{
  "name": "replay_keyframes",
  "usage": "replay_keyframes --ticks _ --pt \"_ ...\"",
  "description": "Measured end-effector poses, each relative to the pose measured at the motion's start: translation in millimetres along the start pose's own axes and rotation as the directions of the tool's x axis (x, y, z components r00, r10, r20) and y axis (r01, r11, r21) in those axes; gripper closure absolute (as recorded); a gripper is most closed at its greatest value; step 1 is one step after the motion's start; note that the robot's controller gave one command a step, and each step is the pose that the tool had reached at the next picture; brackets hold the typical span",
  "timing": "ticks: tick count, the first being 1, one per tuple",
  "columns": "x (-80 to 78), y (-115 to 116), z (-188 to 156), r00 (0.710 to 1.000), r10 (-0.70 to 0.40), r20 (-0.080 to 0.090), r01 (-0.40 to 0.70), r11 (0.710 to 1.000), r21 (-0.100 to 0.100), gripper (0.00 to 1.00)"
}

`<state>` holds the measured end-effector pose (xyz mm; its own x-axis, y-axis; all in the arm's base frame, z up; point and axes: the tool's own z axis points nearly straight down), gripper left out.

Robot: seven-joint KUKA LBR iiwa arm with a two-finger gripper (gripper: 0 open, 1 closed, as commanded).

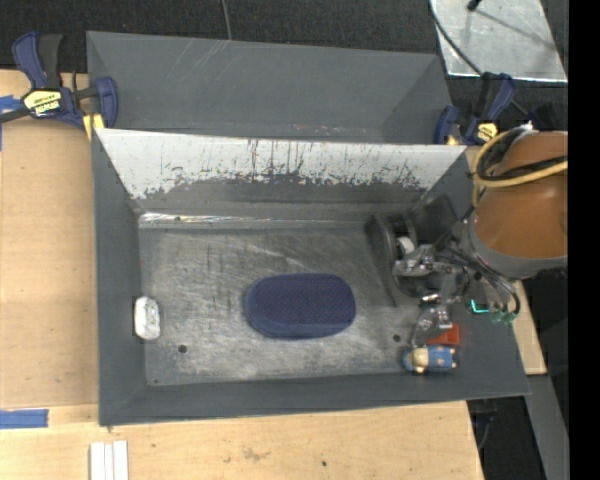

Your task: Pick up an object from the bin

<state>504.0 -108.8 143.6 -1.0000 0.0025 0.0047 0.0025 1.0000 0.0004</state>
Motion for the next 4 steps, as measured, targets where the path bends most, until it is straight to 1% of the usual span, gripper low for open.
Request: replay_keyframes --ticks 1,2,3,4 --pt "-105.3 27 72 0.999 -0.04 0.011 0.04 0.999 0.002 0.0" --pt "-45.6 58 -19 0.989 -0.148 0.011 0.148 0.989 0.002 0.0" --pt "-9.6 138 -53 0.914 -0.405 0.006 0.405 0.914 0.001 0.0" --pt "-61.0 151 60 0.942 -0.336 0.0 0.336 0.942 0.0 0.0"
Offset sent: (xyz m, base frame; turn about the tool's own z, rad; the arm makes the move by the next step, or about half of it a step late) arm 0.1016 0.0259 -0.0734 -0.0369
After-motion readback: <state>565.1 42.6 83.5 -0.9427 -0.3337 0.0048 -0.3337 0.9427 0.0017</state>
